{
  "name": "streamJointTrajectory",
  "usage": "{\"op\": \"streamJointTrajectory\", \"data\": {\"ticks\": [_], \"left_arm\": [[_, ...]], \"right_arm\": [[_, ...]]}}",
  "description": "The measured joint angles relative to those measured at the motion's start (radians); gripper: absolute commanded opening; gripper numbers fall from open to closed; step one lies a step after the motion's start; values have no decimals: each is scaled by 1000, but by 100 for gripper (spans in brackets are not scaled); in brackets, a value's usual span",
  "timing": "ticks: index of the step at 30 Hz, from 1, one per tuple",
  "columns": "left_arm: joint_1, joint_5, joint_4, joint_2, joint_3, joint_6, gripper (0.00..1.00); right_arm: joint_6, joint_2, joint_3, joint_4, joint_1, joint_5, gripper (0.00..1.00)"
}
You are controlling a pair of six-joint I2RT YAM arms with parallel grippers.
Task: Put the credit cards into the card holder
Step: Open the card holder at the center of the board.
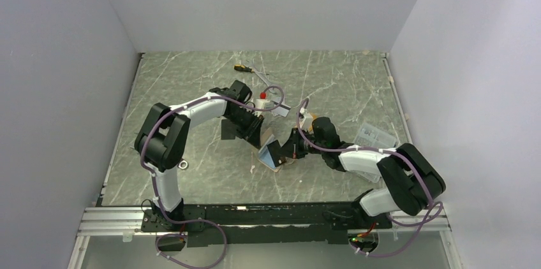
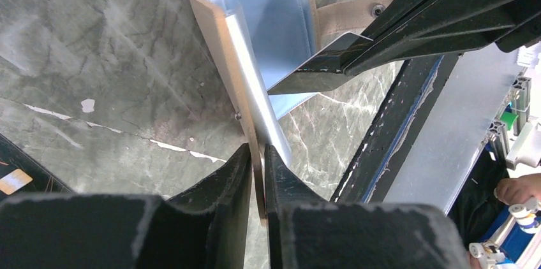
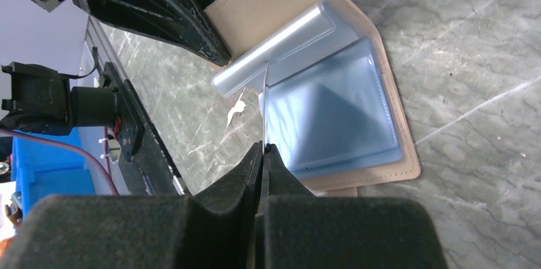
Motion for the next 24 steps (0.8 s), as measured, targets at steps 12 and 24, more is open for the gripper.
{"op": "streamJointTrajectory", "data": {"ticks": [12, 24], "left_arm": [[21, 11, 16, 0, -34, -18, 34], [68, 57, 16, 2, -34, -18, 46]], "right_arm": [[-1, 70, 45, 51, 0, -29, 0], [-3, 150, 64, 87, 0, -43, 0]]}}
